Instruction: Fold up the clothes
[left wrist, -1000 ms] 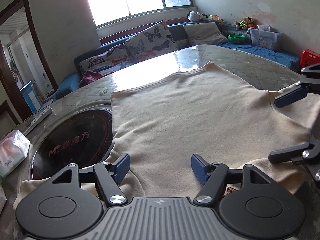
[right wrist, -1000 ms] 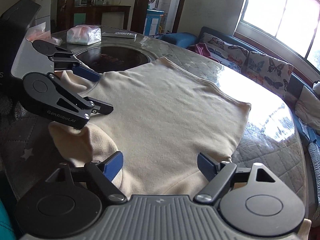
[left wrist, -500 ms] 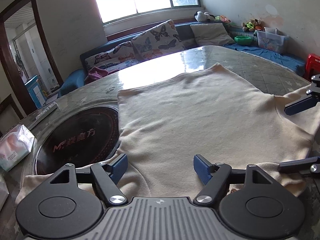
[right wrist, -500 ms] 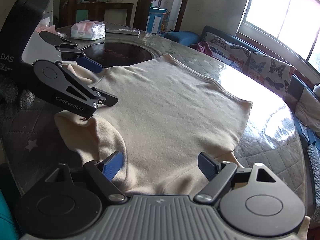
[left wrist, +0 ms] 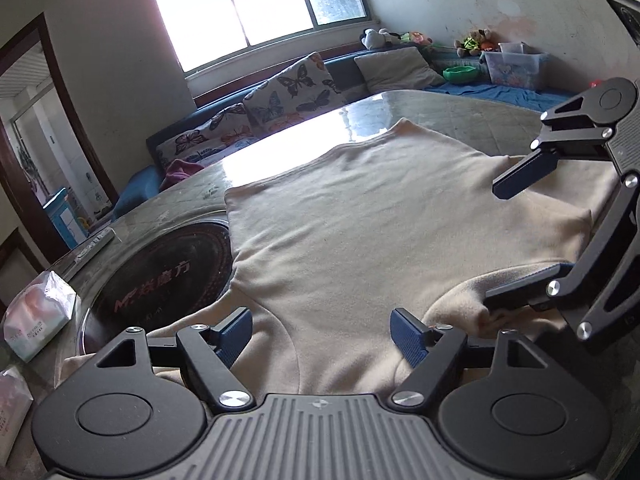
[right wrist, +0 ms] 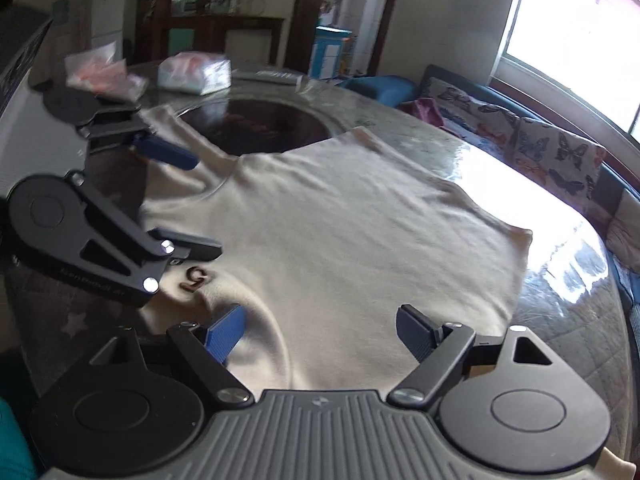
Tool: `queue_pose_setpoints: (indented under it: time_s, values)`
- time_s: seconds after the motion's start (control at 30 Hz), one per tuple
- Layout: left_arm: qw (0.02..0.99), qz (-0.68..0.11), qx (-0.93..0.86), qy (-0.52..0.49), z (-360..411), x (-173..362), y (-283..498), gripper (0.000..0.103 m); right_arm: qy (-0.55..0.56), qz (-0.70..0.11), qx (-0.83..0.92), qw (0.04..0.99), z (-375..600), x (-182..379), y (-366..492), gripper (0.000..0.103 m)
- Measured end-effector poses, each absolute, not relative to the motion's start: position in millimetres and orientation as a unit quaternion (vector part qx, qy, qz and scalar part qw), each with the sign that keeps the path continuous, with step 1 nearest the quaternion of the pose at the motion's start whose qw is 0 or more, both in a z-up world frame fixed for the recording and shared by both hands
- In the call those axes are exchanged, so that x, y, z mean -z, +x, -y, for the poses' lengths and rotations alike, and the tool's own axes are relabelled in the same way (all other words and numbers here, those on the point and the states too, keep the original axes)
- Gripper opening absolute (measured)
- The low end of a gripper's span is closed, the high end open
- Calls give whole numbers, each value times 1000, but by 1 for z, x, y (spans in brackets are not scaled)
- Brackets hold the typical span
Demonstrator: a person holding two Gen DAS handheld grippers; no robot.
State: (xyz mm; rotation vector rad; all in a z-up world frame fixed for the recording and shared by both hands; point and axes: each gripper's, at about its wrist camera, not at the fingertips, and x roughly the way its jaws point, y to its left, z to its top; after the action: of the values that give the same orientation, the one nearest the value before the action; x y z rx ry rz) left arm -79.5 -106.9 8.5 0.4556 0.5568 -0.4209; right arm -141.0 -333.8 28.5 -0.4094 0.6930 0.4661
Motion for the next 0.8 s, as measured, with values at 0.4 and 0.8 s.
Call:
queue_pose_setpoints:
  time_s: [0.4,0.8]
  values:
    - [914,-261,227,214,126,-13,-77,79,-159,-339,-174,911,368,-34,-160,85]
    - [919,-240,236,206,129,-35,-74,80,-32,-325,-63,943,448,-46,-184,80]
